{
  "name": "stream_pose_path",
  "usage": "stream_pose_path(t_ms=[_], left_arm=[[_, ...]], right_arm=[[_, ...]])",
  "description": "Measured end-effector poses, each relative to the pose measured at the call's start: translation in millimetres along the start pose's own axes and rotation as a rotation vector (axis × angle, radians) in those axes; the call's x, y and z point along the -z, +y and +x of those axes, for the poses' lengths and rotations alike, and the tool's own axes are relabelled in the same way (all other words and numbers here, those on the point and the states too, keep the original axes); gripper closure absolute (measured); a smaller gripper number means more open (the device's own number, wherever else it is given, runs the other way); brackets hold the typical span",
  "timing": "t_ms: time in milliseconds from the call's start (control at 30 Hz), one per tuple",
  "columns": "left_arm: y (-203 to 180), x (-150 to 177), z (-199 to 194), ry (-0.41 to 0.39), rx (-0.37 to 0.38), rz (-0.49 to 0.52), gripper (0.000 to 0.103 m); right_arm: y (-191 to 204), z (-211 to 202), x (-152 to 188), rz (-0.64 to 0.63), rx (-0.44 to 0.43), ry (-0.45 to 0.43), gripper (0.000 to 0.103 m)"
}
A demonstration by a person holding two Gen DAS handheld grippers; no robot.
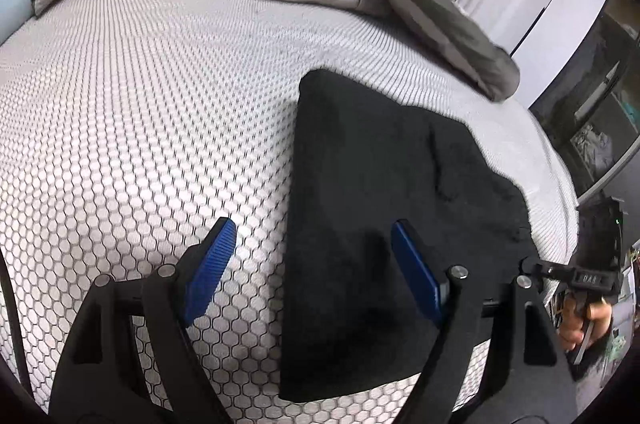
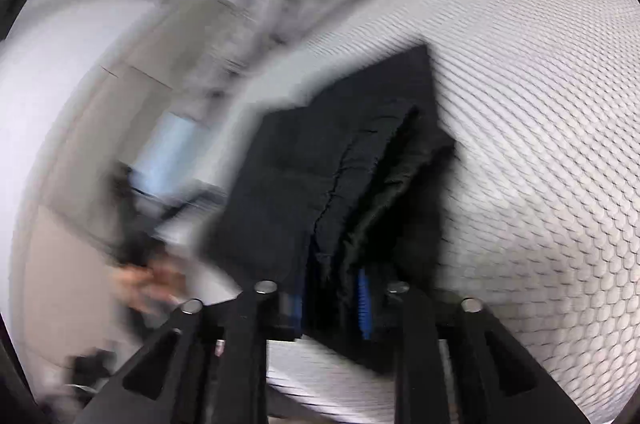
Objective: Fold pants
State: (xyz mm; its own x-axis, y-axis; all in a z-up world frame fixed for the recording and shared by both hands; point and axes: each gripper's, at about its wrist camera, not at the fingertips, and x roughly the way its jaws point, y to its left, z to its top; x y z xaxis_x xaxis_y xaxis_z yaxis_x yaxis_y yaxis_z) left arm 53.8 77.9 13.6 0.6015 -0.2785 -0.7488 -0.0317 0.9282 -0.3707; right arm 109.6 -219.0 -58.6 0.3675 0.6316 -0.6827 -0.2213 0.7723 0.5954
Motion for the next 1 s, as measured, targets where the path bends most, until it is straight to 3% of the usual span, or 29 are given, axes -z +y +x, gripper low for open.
stream_pose_path(t_ms=[67, 167, 200, 233, 300, 400, 433, 500, 600, 700, 800, 900, 1000], left_arm=[[0, 3, 4, 0.022, 0.001, 0.003, 0.026], [-2, 6, 8, 0.043, 0.024, 0.008, 0.032], [-4, 7, 10, 0.055, 0.035, 0.014, 0.044], [-6, 8, 13, 0.076, 0.052, 0.025, 0.052], [-12, 10, 14, 0.087, 0.029, 0.058, 0.056], [-20, 16, 9, 0.105, 0.007, 0.118, 0.058], [-22, 18, 7, 0.121, 0.015, 0.131, 0.058], [-26, 23, 4, 0.142, 0.028, 0.161, 0.058], [-27, 25, -4, 0.106, 0.015, 0.189, 0.058], [-27, 19, -26, -0.007, -0.068, 0.193, 0.057], [-45, 20, -43, -0.085, 0.011, 0.246, 0.057], [-77, 30, -26, -0.053, 0.034, 0.353, 0.055], [-108, 38, 9, 0.03, 0.026, 0.464, 0.053]], right_arm=[[-17, -11, -5, 0.063, -0.095, -0.014, 0.078], [-17, -45, -12, 0.042, -0.026, -0.17, 0.056], [-19, -48, -14, 0.055, -0.04, -0.201, 0.054], [-21, -43, -18, 0.078, -0.072, -0.194, 0.054], [-22, -22, -22, 0.106, -0.061, -0.141, 0.055], [-13, -1, -33, 0.066, 0.021, -0.13, 0.08], [-12, 2, -39, 0.055, 0.037, -0.146, 0.082], [-15, 3, -50, 0.053, 0.079, -0.173, 0.082], [-19, 3, -56, 0.039, 0.113, -0.154, 0.081], [-4, -11, -51, -0.024, 0.206, -0.191, 0.076], [30, -32, -35, -0.18, 0.297, -0.284, 0.076], [63, -8, -30, -0.285, 0.257, -0.223, 0.076], [92, 54, -29, -0.373, 0.244, -0.1, 0.076]])
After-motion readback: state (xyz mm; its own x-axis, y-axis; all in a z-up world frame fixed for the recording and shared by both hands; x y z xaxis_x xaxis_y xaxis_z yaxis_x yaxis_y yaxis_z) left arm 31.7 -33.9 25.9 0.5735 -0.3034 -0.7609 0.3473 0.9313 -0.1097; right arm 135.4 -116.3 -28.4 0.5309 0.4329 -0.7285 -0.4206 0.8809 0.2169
